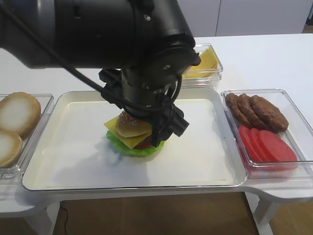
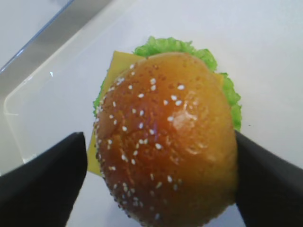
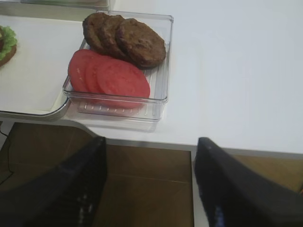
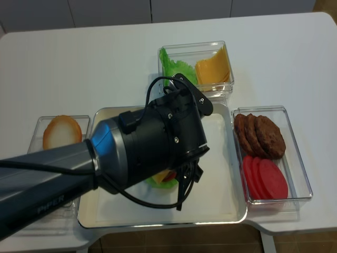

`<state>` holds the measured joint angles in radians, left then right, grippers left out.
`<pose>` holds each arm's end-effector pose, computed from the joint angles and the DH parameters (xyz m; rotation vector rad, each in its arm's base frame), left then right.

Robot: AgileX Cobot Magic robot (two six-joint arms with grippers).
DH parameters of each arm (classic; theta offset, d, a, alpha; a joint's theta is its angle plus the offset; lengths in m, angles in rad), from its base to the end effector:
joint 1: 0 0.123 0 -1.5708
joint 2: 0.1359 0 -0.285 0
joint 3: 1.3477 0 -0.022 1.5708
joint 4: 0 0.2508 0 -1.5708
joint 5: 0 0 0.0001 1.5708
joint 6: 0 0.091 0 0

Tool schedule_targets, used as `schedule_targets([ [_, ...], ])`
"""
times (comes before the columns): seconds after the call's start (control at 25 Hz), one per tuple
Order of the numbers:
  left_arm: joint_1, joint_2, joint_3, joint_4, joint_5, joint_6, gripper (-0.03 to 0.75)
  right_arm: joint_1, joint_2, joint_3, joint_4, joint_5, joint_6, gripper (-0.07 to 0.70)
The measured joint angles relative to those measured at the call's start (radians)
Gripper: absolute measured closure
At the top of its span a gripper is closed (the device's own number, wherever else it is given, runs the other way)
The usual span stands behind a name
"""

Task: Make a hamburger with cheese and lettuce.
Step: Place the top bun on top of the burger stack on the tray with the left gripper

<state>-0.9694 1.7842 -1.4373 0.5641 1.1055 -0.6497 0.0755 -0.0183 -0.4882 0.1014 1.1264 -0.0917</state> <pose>0.2437 -0.2782 0.2707 0.6771 2.5171 0.2935 -0.0100 0.0076 0.2690 -0.1846 2.0929 0.1127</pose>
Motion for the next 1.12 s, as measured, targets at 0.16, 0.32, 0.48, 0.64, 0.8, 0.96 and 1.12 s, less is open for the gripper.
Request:
schedule_targets([
  [0.16, 0.000, 0.000, 0.000, -0.002, 0.000, 0.000, 0.037, 0.000, 0.000, 0.000, 0.000, 0.000, 0.002, 0.185],
  [0.32, 0.000, 0.000, 0.000, -0.027, -0.014, 0.000, 0.037, 0.000, 0.000, 0.000, 0.000, 0.000, 0.002, 0.185],
  [0.48, 0.002, 0.000, 0.000, -0.042, -0.038, 0.000, 0.037, 0.000, 0.000, 0.000, 0.000, 0.000, 0.002, 0.185],
  [0.64, 0.002, 0.000, 0.000, -0.044, -0.040, 0.000, 0.037, 0.000, 0.000, 0.000, 0.000, 0.000, 0.002, 0.185],
  [0.8, 0.002, 0.000, 0.000, -0.044, -0.040, 0.000, 0.037, 0.000, 0.000, 0.000, 0.000, 0.000, 0.000, 0.185],
  [0.96, 0.021, 0.000, 0.000, -0.046, -0.040, 0.000, 0.037, 0.000, 0.000, 0.000, 0.000, 0.000, 0.000, 0.185],
  [1.12, 0.043, 0.000, 0.000, -0.046, -0.040, 0.000, 0.037, 0.000, 0.000, 0.000, 0.000, 0.000, 0.000, 0.185],
])
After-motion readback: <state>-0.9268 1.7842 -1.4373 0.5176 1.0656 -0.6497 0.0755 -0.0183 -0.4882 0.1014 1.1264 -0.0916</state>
